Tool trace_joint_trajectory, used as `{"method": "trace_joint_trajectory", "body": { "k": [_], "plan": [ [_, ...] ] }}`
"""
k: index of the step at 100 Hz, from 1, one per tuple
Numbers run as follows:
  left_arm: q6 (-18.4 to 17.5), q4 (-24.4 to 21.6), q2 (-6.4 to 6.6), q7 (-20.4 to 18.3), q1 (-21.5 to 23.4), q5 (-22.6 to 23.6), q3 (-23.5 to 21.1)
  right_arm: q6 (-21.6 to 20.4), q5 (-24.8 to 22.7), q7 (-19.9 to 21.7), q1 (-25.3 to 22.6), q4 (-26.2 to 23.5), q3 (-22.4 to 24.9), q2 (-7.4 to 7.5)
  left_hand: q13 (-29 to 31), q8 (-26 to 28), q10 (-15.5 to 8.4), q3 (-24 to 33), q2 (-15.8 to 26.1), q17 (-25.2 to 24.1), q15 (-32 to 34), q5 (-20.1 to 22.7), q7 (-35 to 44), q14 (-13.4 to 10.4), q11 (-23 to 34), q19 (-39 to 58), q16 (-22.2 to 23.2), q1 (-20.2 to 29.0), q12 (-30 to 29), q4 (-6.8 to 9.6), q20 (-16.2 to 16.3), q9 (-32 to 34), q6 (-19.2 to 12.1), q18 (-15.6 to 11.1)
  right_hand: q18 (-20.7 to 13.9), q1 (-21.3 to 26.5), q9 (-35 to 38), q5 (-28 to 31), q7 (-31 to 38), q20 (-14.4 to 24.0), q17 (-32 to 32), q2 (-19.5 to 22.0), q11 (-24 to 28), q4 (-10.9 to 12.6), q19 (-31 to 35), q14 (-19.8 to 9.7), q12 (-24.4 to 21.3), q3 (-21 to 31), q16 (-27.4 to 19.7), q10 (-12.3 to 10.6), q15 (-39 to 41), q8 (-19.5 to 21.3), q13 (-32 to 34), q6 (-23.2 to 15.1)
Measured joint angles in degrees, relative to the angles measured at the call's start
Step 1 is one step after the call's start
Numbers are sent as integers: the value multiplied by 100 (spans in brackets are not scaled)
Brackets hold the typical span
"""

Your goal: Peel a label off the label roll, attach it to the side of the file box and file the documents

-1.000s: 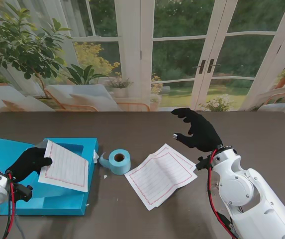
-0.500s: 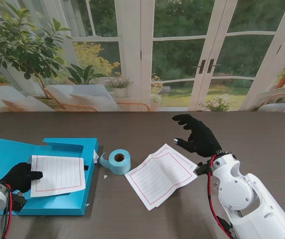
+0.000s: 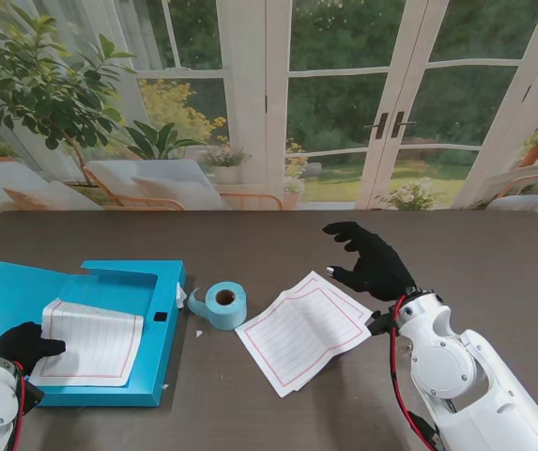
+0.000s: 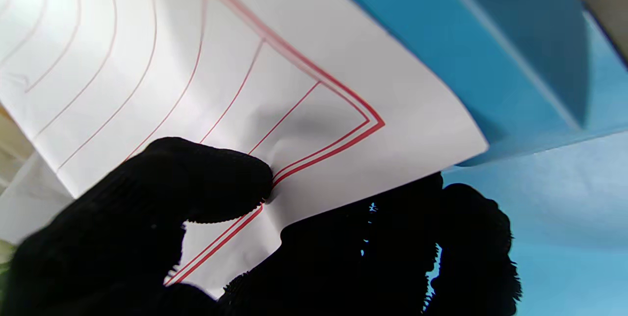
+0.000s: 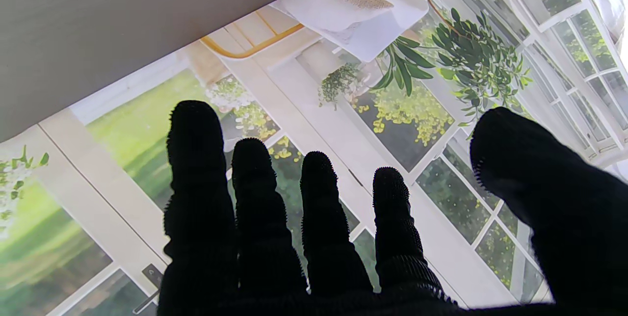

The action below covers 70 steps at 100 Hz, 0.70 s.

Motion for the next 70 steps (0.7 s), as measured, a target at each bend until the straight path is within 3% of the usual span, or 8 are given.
{"method": "trace_joint_trajectory", "body": {
  "k": [14,40,51,53,70],
  "plan": [
    [158,222,-2,87,-147,379,163,15,5,31,3,28,-11,1,0,36,0,0,44,0,0,-30,-1,0,-32,-1,0,-8,0,5,0,-17,0,-4,0,3,0,0,-1,2,0,133,0,0,0,1,0,-1,1,8,9,0,0,1],
    [80,892,-43,657,-570,503,486,38,33,112,-6,34,-14,11,0,47,-15,18,56,10,-68,-82,-7,0,-98,-1,-1,-8,-57,5,-2,-69,-4,-21,0,3,-1,0,-1,4,0,134,0,0,0,1,0,-4,1,10,39,0,0,4],
    [94,932,-49,504,-663,470,531,55,47,125,-9,34,-19,14,-140,74,-35,137,125,-13,-148,-363,-59,0,-190,-7,-51,-8,-57,19,-11,-335,-6,-107,0,3,-1,0,-1,4,0,135,0,0,0,1,0,-4,2,19,40,0,0,9],
    [98,931,-47,465,-676,471,540,57,50,125,-9,34,-21,15,-228,94,-55,213,125,-46,-184,-462,-94,0,-231,-51,-59,-8,-48,129,-12,-426,-6,-160,0,3,-1,0,-1,5,0,135,0,0,0,1,0,-4,2,20,40,0,0,11],
    [156,935,22,92,-801,744,657,59,73,129,-10,34,-27,15,-907,224,-119,507,192,-489,-345,-1344,-773,-49,-624,-206,-61,25,233,132,-13,-1347,67,-487,0,3,-1,0,-1,16,0,137,0,0,-8,2,0,-4,2,33,41,0,0,12]
  ]
}}
